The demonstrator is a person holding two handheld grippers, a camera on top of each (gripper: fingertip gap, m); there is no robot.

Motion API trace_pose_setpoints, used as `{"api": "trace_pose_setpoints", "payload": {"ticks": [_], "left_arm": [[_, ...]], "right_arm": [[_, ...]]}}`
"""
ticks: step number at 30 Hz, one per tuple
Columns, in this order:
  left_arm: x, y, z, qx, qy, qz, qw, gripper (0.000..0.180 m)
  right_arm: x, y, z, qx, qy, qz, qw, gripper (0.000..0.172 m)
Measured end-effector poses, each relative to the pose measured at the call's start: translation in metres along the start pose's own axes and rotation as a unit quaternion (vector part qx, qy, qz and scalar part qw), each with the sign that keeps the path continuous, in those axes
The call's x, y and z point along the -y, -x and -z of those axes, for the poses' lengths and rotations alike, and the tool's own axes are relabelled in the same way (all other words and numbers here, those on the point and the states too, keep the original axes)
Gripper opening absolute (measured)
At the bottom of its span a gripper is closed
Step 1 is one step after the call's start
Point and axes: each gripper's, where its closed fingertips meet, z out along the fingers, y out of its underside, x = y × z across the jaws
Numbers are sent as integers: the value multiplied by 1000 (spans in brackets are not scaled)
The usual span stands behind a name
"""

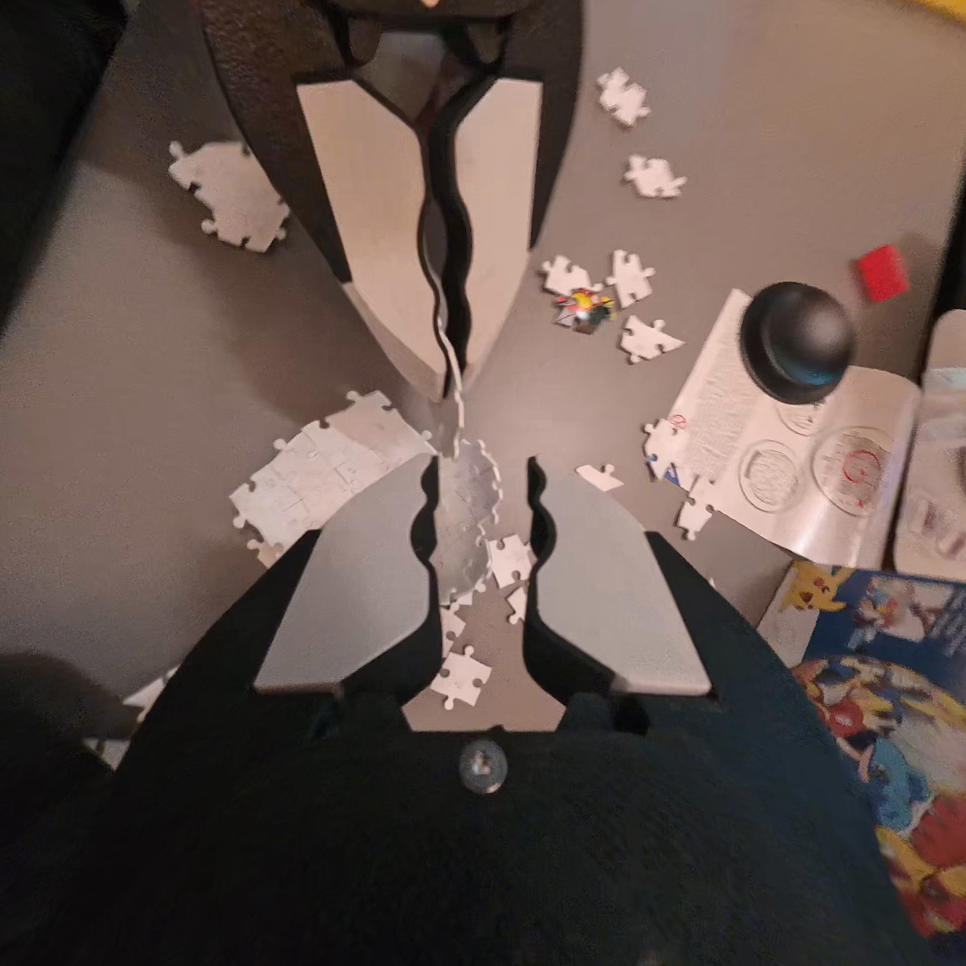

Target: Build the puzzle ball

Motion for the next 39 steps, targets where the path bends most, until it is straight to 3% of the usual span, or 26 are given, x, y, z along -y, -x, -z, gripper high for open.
{"api": "trace_pose_setpoints", "payload": {"ticks": [1, 5, 10, 14, 20, 29, 34, 39], "left_arm": [[-2, 2, -1, -12, -9, 38, 999, 2], [-13, 5, 0, -57, -28, 164, 984, 2], [-18, 6, -3, -45, -23, 206, 977, 2], [-17, 4, -8, -22, -21, 205, 978, 2], [-26, 4, -13, -12, -15, 218, 976, 2], [-29, 5, -15, -12, -23, 224, 974, 2], [-28, 3, -19, -18, -21, 217, 976, 2], [-31, 3, -19, -18, -13, 213, 977, 2]], "right_arm": [[-3, -3, 5, -10, -22, -18, 1000, 43], [-37, -6, 11, -20, -39, -103, 994, 55], [-77, 4, 0, 20, 12, -202, 979, 59], [-70, -2, -6, 28, -15, -256, 966, 51], [-79, 6, -25, 39, 57, -244, 967, 34], [-90, 20, -33, 17, 56, -331, 942, 28], [-86, 24, -38, 20, 56, -334, 941, 22], [-83, 22, -36, 7, 63, -348, 935, 7]]}}
